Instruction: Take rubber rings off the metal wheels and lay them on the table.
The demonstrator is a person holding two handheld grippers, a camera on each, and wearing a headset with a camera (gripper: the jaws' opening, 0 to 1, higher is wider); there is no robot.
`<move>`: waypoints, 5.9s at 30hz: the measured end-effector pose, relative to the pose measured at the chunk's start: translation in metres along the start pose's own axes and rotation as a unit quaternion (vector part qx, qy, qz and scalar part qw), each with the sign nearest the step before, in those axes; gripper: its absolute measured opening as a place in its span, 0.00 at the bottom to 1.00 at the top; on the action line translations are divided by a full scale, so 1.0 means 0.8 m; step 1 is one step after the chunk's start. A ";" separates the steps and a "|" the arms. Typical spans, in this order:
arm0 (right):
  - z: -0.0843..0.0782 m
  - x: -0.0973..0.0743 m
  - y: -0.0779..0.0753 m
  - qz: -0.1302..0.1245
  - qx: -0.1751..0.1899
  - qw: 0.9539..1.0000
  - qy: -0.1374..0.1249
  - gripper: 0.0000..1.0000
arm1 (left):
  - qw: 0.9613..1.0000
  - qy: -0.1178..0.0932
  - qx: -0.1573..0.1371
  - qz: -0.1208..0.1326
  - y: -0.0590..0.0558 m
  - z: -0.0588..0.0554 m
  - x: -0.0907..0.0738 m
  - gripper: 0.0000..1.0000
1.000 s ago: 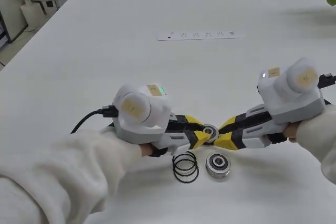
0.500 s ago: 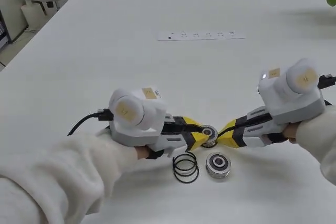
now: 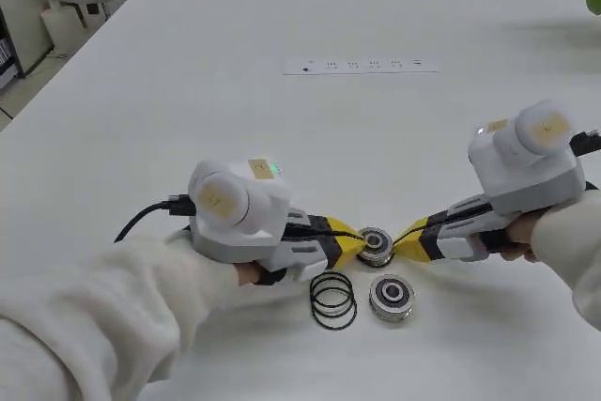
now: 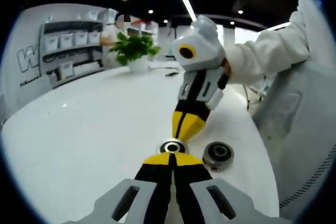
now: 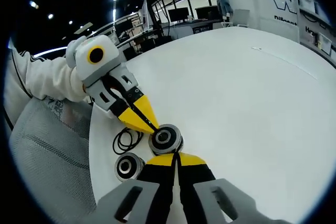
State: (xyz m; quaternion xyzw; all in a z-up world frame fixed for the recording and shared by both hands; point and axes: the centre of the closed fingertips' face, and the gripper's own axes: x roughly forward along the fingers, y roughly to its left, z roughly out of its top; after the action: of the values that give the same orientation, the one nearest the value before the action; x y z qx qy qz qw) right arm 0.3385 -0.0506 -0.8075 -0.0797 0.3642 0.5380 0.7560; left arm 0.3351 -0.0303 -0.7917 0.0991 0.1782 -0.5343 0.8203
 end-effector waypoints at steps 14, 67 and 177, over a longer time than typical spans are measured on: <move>0.006 -0.007 -0.001 0.005 0.047 0.999 -0.017 0.00 | 1.000 0.006 0.019 0.000 0.000 0.001 0.002 0.01; 0.024 -0.007 0.010 0.011 0.039 0.999 -0.023 0.00 | 1.000 0.005 0.015 0.004 -0.001 0.001 0.000 0.02; 0.085 -0.034 0.046 0.035 0.009 0.996 -0.077 0.00 | 0.999 0.014 0.031 0.003 -0.009 0.078 -0.067 0.65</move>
State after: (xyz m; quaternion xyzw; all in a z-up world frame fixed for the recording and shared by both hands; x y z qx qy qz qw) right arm 0.3339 -0.0213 -0.7317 -0.0182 0.3127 0.5655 0.7629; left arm 0.3211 -0.0103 -0.7133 0.1325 0.1729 -0.5358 0.8157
